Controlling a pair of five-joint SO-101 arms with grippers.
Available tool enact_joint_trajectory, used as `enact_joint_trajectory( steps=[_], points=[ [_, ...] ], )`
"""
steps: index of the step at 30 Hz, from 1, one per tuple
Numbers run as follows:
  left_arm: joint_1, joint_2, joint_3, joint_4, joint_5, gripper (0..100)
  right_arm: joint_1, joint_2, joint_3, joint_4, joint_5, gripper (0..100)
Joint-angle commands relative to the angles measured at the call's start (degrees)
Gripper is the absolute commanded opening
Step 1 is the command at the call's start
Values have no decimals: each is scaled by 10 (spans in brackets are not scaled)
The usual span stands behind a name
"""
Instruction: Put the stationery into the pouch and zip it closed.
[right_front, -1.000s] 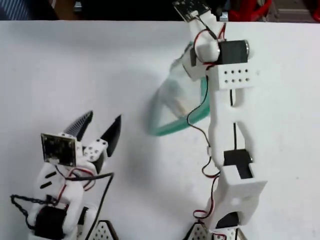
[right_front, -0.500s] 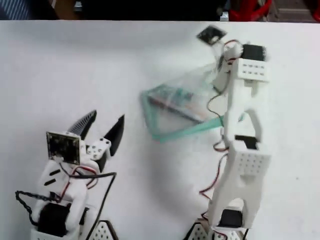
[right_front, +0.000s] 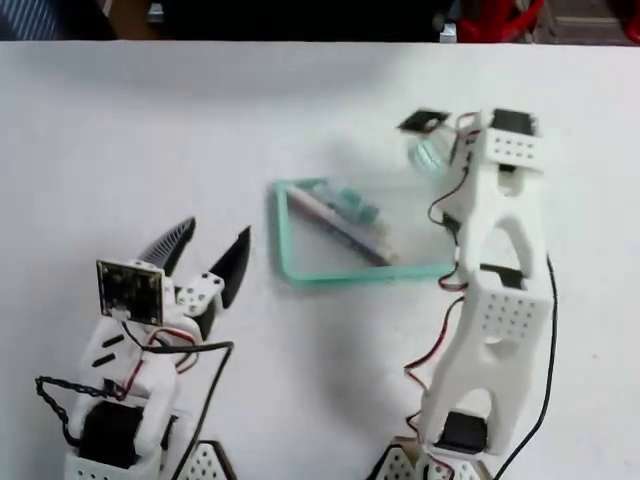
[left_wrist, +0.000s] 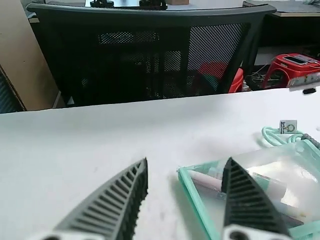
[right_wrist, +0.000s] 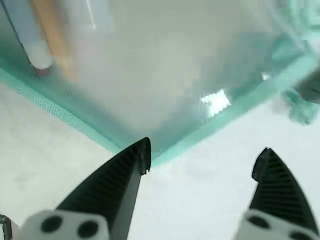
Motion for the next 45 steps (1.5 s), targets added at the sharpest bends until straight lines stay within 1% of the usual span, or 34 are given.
enact_joint_trajectory(
  steps=[1, 3, 5, 6, 8, 9, 10, 12, 14, 17, 21, 24, 26, 29, 32, 35, 36, 39, 42, 45],
  points=[
    [6, -4, -4, -16, 4, 207, 11, -118, -2, 7, 5, 254],
    [5, -4, -6, -17, 1, 138, 11, -167, -1, 7, -30, 167],
    [5, -4, -10, -17, -2, 54, 9, -215, -1, 7, -87, 44],
    [5, -4, -16, -16, -18, 17, 5, -239, -1, 7, -119, 2],
    [5, -4, -33, -7, -65, 31, 4, -287, 0, 8, -188, 41],
    [5, -4, -49, 7, -84, 21, 5, -312, 0, 8, -228, 29],
    [5, -4, -76, 32, -98, 22, 5, -337, 2, 8, -265, 12],
    [5, -3, -147, 98, -123, 23, 1, -397, 25, 9, -337, 19],
    [5, -1, -210, 154, -151, 23, -7, -474, 76, 9, -385, 17],
    [-2, -3, -277, 222, -201, 23, -44, -615, 190, 9, -396, 17],
    [-41, -4, -345, 283, -194, 23, -111, -833, 365, 7, -397, 17],
    [-70, -4, -346, 296, -196, 23, -169, -988, 484, -6, -397, 17],
    [-94, -4, -313, 296, -193, 23, -204, -1078, 564, -26, -396, 17],
    [-120, -4, -228, 281, -197, 24, -238, -1201, 686, -76, -394, 17],
    [-138, -4, -127, 234, -198, 24, -247, -1312, 803, -145, -394, 18],
    [-150, -4, -28, 163, -193, 24, -243, -1417, 920, -234, -393, 18],
    [-150, -4, -1, 144, -193, 24, -242, -1426, 946, -255, -393, 18],
    [-147, -4, 59, 109, -187, 24, -242, -1395, 990, -291, -393, 18],
    [-147, -4, 95, 92, -157, 24, -242, -1389, 1029, -329, -393, 18],
    [-147, -4, 127, 85, -149, 24, -243, -1408, 1073, -364, -393, 18]
  ],
)
